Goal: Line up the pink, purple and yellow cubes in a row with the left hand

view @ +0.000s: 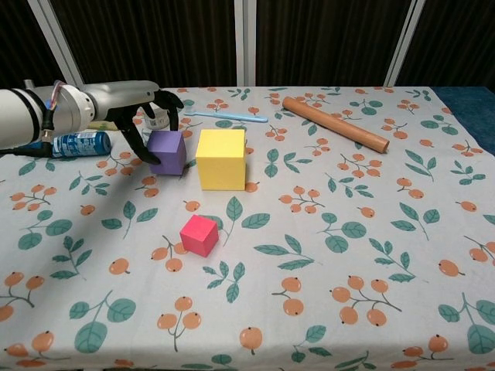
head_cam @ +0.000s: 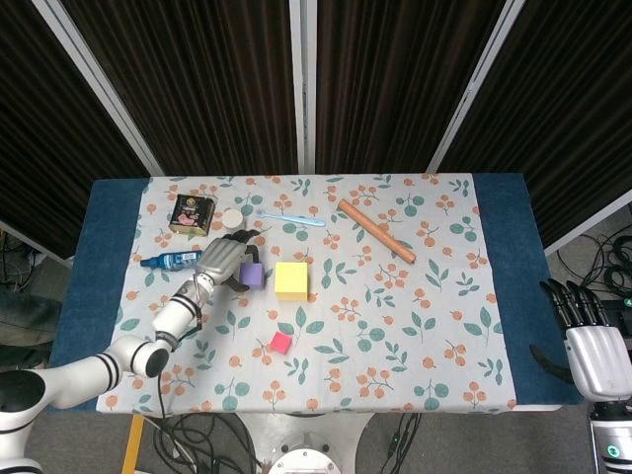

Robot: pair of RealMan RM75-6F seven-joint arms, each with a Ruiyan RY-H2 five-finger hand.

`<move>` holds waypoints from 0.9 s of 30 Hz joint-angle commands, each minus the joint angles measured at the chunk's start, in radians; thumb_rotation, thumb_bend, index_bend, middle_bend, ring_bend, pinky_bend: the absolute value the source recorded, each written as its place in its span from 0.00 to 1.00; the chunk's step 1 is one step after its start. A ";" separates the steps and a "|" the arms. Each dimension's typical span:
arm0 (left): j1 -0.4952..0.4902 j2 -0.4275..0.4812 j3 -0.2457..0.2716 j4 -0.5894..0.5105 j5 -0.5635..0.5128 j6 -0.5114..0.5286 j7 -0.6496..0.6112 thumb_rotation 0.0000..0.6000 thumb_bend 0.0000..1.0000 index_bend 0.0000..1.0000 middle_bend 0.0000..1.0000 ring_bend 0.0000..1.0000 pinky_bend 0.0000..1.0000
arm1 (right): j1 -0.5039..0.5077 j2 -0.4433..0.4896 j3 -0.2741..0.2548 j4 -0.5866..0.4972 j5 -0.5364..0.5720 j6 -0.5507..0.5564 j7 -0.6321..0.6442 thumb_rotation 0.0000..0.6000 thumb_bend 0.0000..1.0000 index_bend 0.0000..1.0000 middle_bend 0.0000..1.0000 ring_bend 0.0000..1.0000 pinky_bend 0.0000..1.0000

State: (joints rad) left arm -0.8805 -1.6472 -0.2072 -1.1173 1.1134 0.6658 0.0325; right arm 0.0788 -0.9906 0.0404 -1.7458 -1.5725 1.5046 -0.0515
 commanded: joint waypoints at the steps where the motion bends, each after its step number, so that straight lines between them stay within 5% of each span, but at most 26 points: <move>1: -0.005 -0.007 -0.001 0.007 -0.003 -0.011 -0.010 1.00 0.24 0.55 0.19 0.11 0.21 | 0.000 0.001 0.001 -0.001 0.001 0.000 -0.002 1.00 0.16 0.00 0.04 0.00 0.07; 27: -0.051 -0.042 -0.016 0.028 -0.053 -0.056 -0.017 1.00 0.24 0.55 0.19 0.11 0.21 | -0.007 0.006 0.004 -0.003 0.006 0.003 -0.003 1.00 0.16 0.00 0.04 0.00 0.07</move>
State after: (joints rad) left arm -0.9312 -1.6884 -0.2229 -1.0888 1.0601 0.6094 0.0156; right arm 0.0716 -0.9847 0.0441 -1.7489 -1.5663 1.5076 -0.0549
